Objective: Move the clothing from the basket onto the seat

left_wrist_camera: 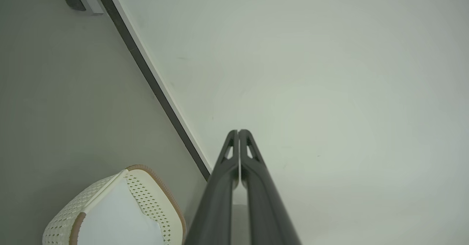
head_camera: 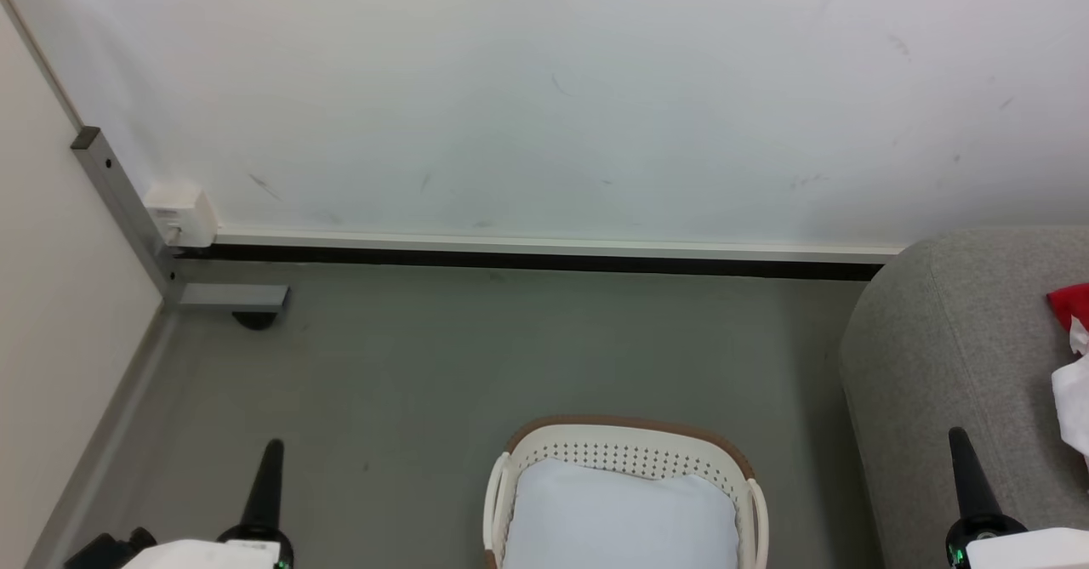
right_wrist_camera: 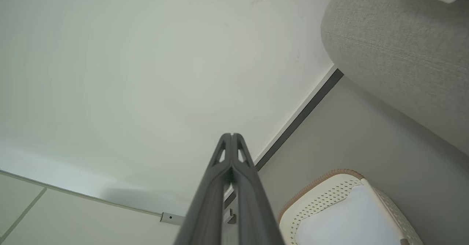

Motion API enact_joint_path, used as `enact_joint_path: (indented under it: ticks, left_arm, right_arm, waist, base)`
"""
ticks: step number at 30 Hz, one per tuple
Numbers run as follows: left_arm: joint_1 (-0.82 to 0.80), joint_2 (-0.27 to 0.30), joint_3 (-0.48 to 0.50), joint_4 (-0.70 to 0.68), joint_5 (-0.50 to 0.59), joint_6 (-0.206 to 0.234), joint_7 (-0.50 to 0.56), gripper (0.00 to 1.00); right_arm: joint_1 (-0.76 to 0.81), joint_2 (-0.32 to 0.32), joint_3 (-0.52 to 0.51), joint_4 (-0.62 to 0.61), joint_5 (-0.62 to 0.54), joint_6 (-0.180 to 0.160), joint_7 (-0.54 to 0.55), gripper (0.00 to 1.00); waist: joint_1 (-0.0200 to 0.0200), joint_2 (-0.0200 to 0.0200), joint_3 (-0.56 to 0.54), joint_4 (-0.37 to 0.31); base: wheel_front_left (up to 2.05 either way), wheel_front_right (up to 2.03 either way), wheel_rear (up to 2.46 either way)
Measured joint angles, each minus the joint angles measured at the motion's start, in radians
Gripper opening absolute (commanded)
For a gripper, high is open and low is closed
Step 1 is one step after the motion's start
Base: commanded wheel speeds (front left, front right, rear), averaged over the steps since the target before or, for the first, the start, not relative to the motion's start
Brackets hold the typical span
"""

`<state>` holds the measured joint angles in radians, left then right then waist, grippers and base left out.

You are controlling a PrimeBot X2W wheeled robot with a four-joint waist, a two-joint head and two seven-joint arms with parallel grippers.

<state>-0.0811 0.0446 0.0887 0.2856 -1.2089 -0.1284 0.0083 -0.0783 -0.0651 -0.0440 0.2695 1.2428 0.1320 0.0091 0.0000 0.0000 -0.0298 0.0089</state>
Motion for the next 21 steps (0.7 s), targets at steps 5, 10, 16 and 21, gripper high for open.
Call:
enact_joint_path:
  ticks: [5,10,16,21]
  left_arm:
    - [-0.003,0.0,0.002,-0.003,-0.046,0.0,0.012,0.0]
    - [-0.004,0.0,0.004,-0.007,-0.084,0.0,0.025,0.0]
    - [-0.008,0.0,0.007,-0.012,-0.137,0.0,0.036,0.0]
    - [-0.012,0.0,0.01,-0.017,-0.181,0.0,0.046,0.0]
  right_arm:
    - [-0.001,0.001,-0.008,-0.003,0.039,0.0,0.012,0.0]
    - [-0.002,0.002,-0.017,-0.006,0.08,0.0,0.025,0.0]
    - [-0.004,0.004,-0.026,-0.009,0.129,0.0,0.036,0.0]
    - [-0.008,0.006,-0.032,-0.01,0.162,0.0,0.047,0.0]
  waist:
    - [0.0,0.0,0.003,-0.001]
    - [0.0,0.0,0.006,-0.002]
    - [0.0,0.0,0.01,-0.003]
    - [0.0,0.0,0.013,-0.004]
  base:
    - [0.0,0.0,0.0]
    - [0.0,0.0,0.0]
    - [0.0,0.0,0.0]
    - [0.0,0.0,0.0]
